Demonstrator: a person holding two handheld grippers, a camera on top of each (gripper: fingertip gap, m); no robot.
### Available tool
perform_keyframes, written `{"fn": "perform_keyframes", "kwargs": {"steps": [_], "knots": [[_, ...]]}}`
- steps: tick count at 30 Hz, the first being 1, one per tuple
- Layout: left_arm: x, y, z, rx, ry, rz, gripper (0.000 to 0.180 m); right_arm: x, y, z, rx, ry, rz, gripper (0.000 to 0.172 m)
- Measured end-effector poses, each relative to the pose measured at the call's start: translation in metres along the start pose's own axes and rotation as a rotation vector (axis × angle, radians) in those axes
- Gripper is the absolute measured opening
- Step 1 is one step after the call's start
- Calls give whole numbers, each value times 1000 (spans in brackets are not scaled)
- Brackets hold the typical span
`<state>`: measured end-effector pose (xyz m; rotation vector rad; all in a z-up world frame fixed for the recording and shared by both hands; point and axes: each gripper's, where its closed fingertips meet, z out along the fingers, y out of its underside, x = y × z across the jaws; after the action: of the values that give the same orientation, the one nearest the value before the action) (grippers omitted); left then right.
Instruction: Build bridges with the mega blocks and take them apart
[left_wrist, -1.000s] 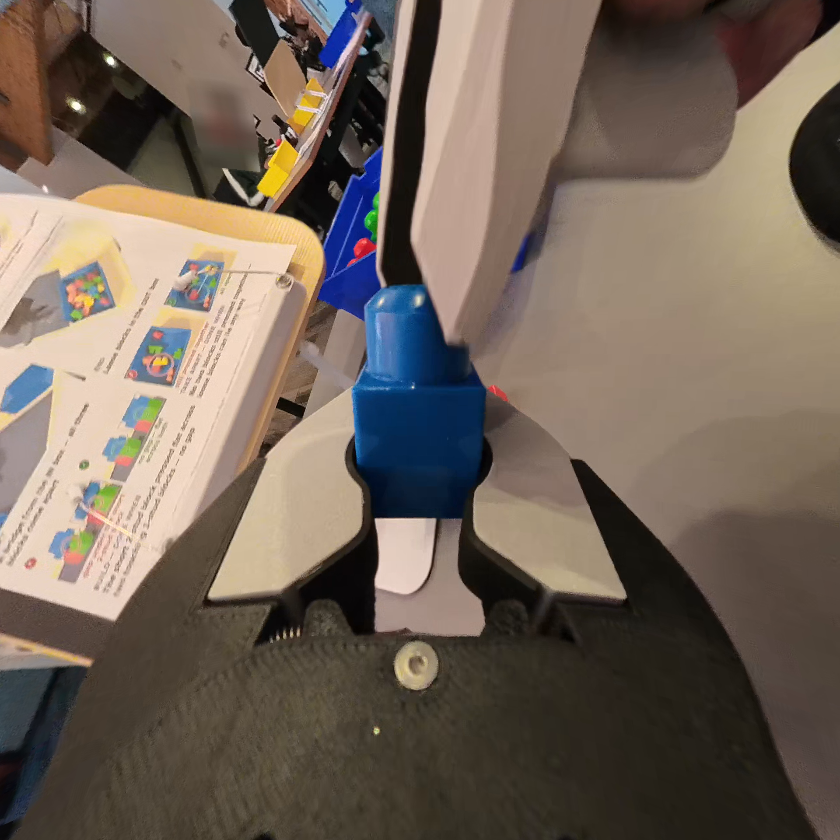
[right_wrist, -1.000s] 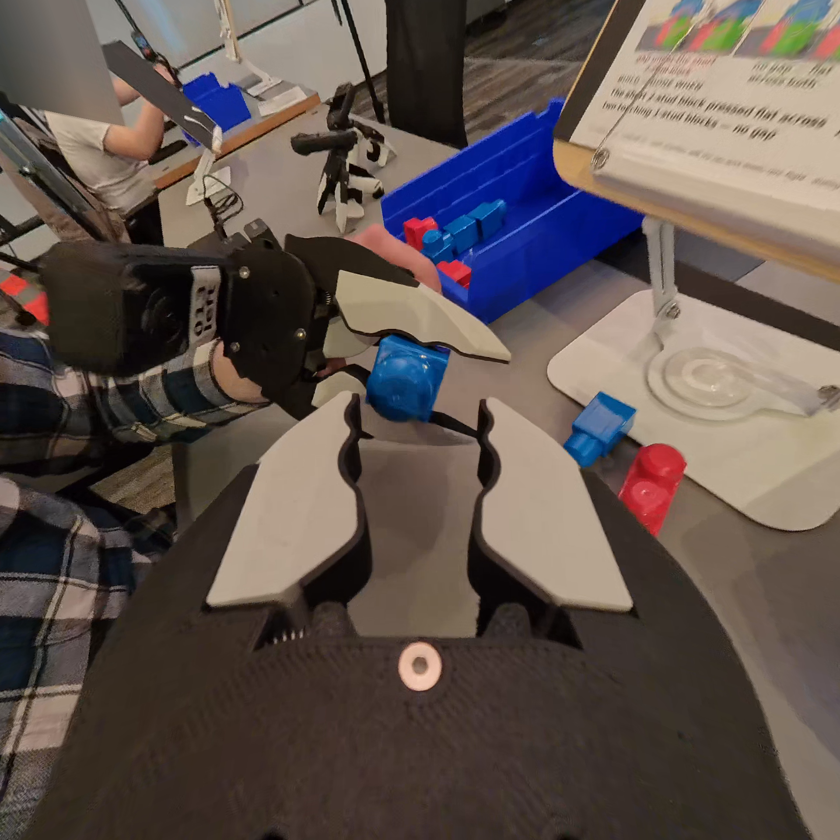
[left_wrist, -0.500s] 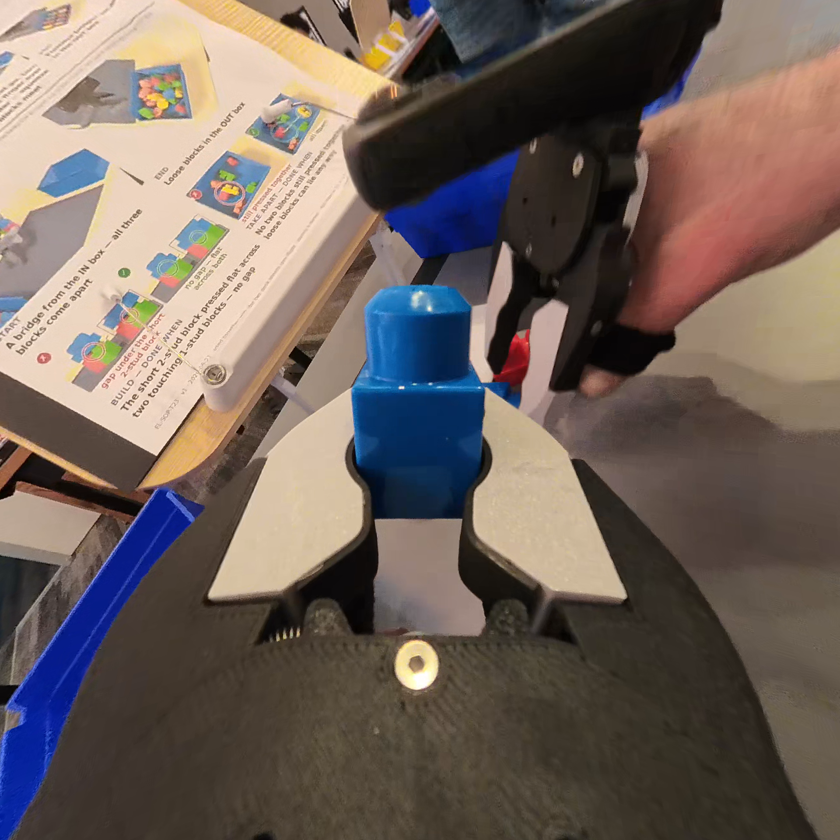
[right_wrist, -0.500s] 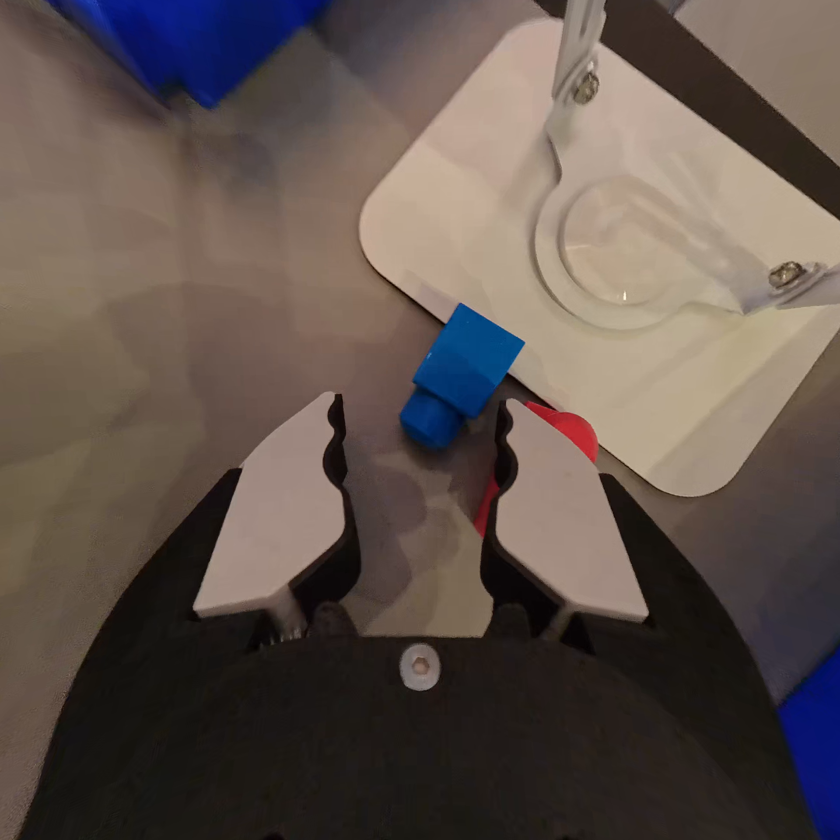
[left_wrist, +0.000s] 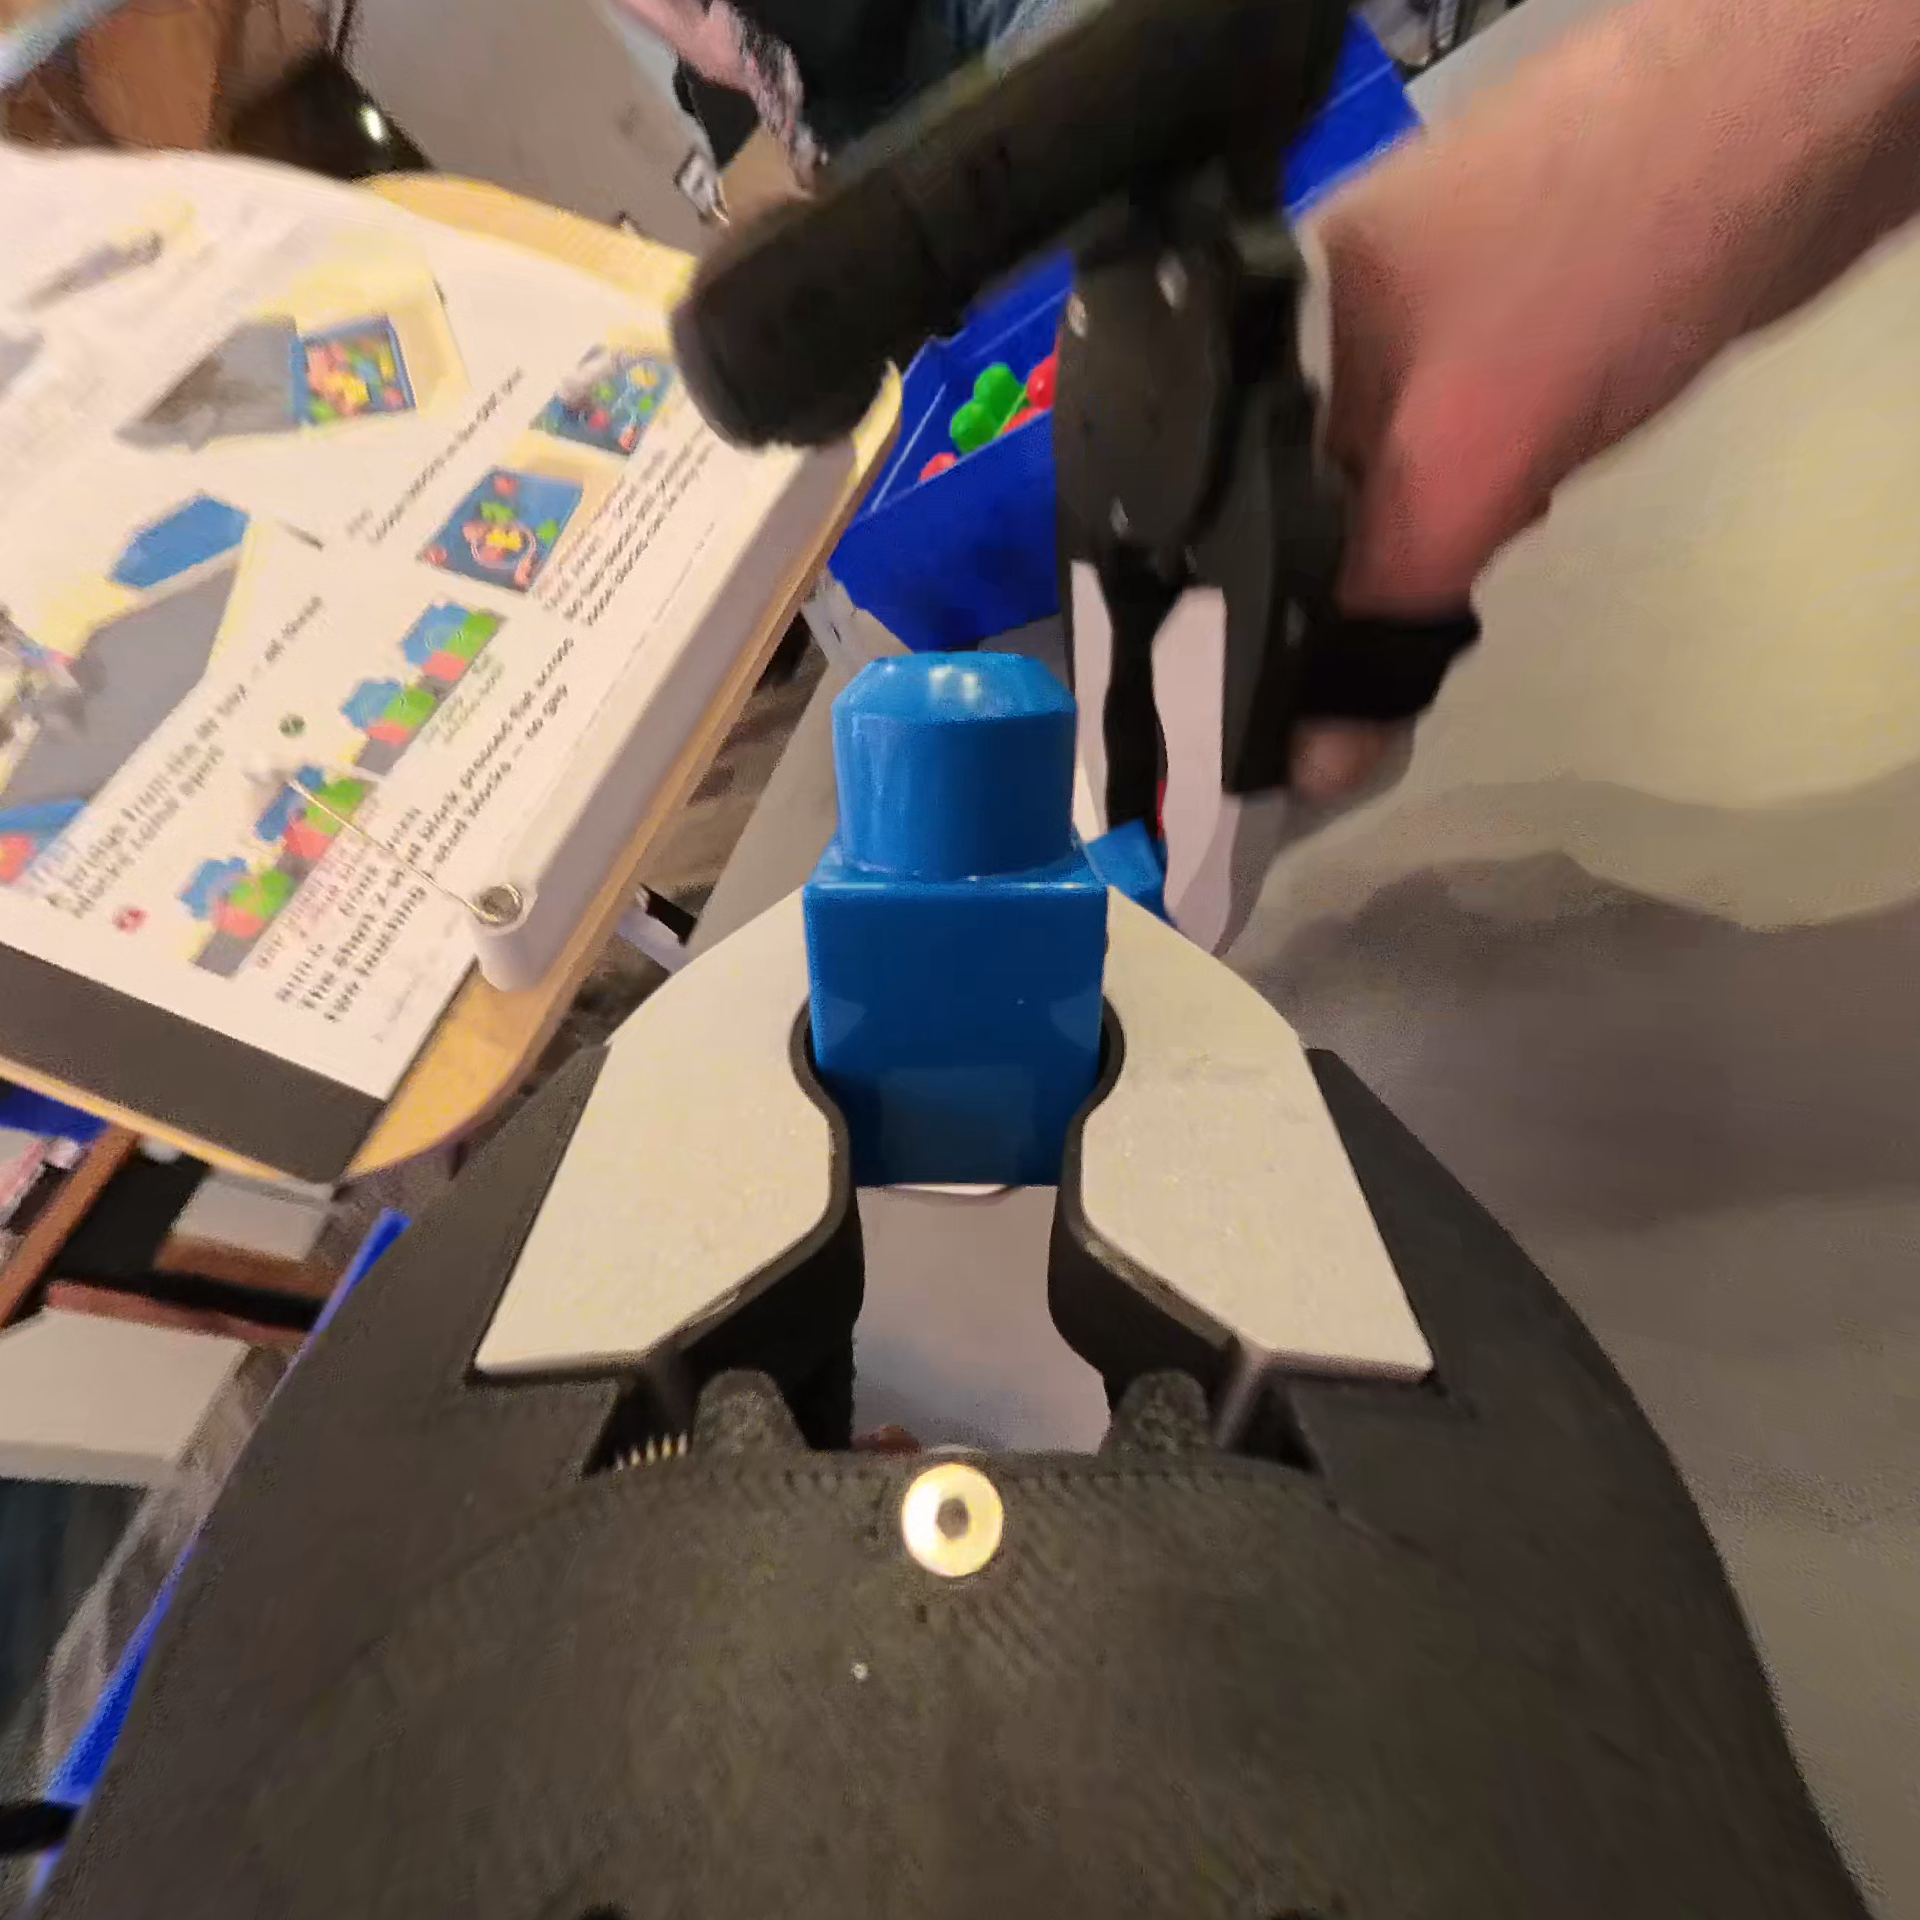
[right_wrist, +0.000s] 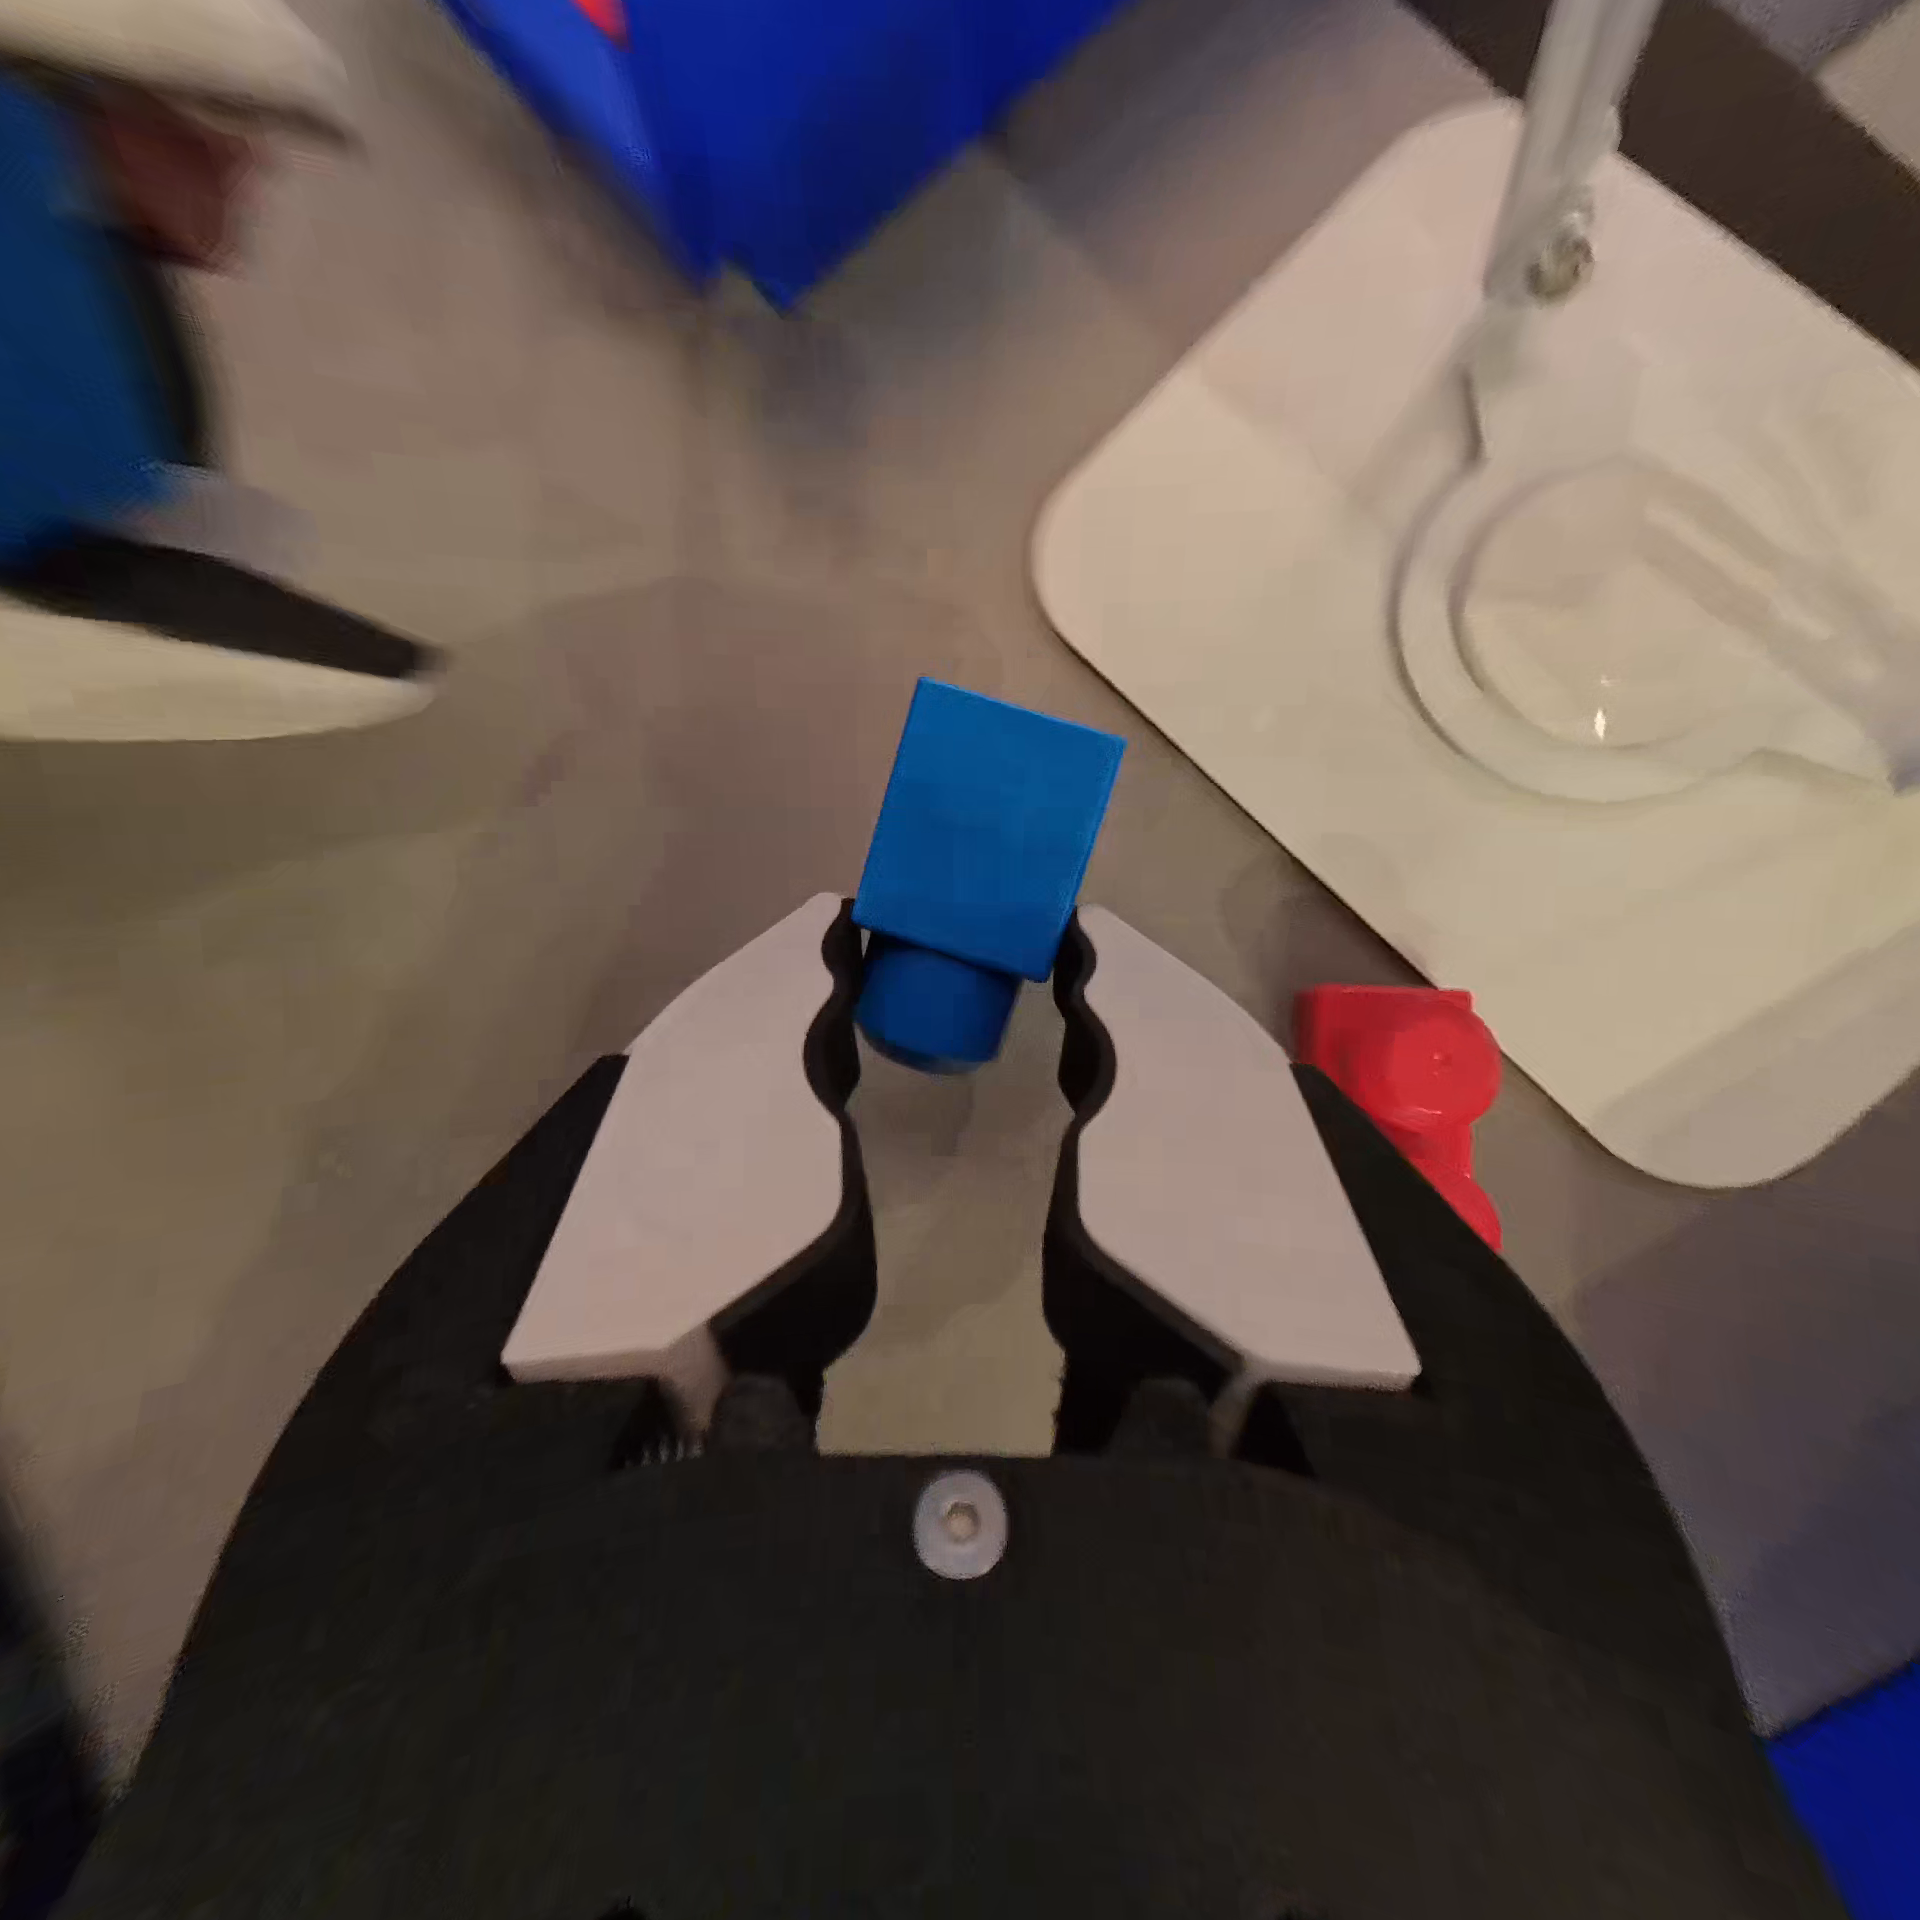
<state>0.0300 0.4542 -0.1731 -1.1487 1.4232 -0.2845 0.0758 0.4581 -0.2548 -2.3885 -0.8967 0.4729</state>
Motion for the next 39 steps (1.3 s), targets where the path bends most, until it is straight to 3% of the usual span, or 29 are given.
{"fn": "perform_keyframes", "kwargs": {"steps": [2, 7, 11, 19, 30, 39], "knots": [[2, -4, -3, 20, 11, 43, 40, -24, -11, -31, 24, -146, -27, 36], [9, -15, -4, 25, 30, 193, 40, -55, -21, -78, -68, -280, -89, 36], [16, -26, -3, 21, 31, 317, 40, -66, -15, -79, -197, -313, -91, 36], [36, -34, -4, 23, 64, 489, 40, -87, -10, -81, -311, -429, -111, 36], [54, -57, -5, 106, 110, 473, 40, -92, -3, -89, -366, -492, -126, 36], [42, -75, -11, 168, -39, 507, 40, -95, -13, -106, -271, -412, -167, 36]]}}
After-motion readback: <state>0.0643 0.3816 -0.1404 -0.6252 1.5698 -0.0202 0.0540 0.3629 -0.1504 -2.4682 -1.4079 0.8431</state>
